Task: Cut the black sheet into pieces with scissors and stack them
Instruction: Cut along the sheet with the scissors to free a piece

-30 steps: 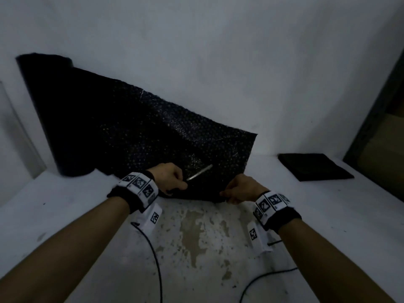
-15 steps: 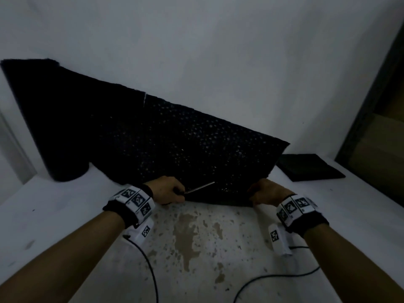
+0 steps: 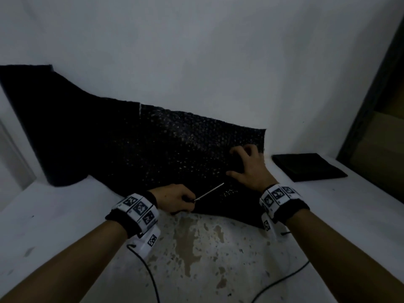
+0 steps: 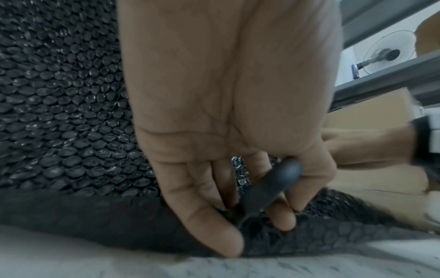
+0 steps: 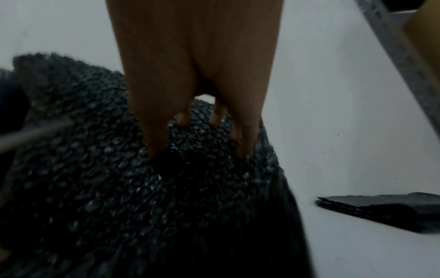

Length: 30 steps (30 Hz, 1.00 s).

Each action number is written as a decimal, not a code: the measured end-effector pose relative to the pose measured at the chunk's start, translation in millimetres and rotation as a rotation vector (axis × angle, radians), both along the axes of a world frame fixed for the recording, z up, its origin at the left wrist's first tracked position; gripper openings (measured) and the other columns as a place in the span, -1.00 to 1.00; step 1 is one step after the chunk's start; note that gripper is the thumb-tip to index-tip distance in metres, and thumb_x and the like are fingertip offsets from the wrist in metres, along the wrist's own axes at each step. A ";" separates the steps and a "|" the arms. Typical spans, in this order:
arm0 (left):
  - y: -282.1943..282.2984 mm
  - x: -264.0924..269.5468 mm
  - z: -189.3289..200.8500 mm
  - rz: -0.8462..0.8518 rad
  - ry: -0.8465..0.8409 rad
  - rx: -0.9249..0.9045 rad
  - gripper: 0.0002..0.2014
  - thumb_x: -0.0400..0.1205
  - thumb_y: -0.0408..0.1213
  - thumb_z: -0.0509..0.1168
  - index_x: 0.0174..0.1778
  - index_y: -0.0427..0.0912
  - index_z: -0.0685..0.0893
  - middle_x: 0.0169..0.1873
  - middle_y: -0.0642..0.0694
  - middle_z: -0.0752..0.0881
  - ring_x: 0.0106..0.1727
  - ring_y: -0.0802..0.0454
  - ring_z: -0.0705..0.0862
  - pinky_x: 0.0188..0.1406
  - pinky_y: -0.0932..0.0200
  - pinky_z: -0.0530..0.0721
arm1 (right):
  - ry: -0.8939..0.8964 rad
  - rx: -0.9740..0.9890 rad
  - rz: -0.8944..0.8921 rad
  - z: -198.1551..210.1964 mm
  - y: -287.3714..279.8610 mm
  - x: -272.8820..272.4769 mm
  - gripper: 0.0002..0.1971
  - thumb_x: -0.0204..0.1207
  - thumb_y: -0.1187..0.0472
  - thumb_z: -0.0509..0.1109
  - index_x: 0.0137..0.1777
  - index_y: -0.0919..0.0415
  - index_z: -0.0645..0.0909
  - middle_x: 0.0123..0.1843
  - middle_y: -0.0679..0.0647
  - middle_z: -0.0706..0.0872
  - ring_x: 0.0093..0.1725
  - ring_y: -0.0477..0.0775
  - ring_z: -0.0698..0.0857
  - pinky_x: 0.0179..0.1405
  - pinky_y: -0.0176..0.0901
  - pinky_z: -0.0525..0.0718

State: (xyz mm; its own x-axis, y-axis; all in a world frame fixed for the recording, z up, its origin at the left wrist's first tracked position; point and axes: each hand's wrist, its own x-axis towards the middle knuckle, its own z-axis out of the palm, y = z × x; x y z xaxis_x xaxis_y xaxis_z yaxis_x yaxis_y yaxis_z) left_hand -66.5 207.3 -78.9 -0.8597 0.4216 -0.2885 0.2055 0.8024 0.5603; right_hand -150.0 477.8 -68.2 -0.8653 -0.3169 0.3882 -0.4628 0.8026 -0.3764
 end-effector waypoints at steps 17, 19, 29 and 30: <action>-2.6 0.8 3.3 -0.046 0.043 -0.076 -0.77 0.70 -0.07 0.26 -0.13 -0.09 0.75 -0.19 -0.10 0.76 -0.22 0.09 0.63 -0.06 -0.03 0.70 | -0.406 0.435 -0.149 -42.0 -35.0 -23.5 0.20 0.41 -0.53 0.31 0.77 0.02 -0.32 0.80 0.11 -0.24 0.75 0.34 -0.17 0.62 0.59 -0.06; -1.6 -3.2 2.9 -0.051 0.044 -0.074 -0.78 0.69 -0.07 0.27 -0.15 -0.07 0.75 -0.17 -0.10 0.77 -0.21 0.09 0.65 -0.04 -0.03 0.70 | -0.449 0.361 0.046 -34.0 -39.4 -16.0 0.02 0.50 -0.49 0.25 0.74 -0.25 -0.34 0.81 0.06 -0.18 0.76 0.33 -0.12 0.68 0.44 0.00; -5.6 -1.2 9.6 -0.107 -0.014 -0.015 -0.73 0.74 -0.10 0.22 -0.24 0.06 0.74 -0.24 0.06 0.75 -0.22 0.12 0.65 -0.01 -0.09 0.70 | -0.682 0.454 -0.018 -25.0 -52.9 -19.4 0.09 0.39 -0.65 0.07 0.78 -0.11 -0.22 0.81 0.16 -0.09 0.76 0.37 -0.01 0.73 0.28 -0.08; -5.2 -1.8 8.8 -0.102 -0.011 -0.009 -0.71 0.75 -0.10 0.21 -0.24 0.07 0.74 -0.21 0.05 0.77 -0.20 0.11 0.66 0.00 -0.05 0.70 | -0.682 0.505 -0.030 -27.0 -54.1 -21.0 0.11 0.36 -0.68 0.05 0.78 -0.12 -0.21 0.81 0.16 -0.14 0.76 0.39 -0.05 0.72 0.33 -0.11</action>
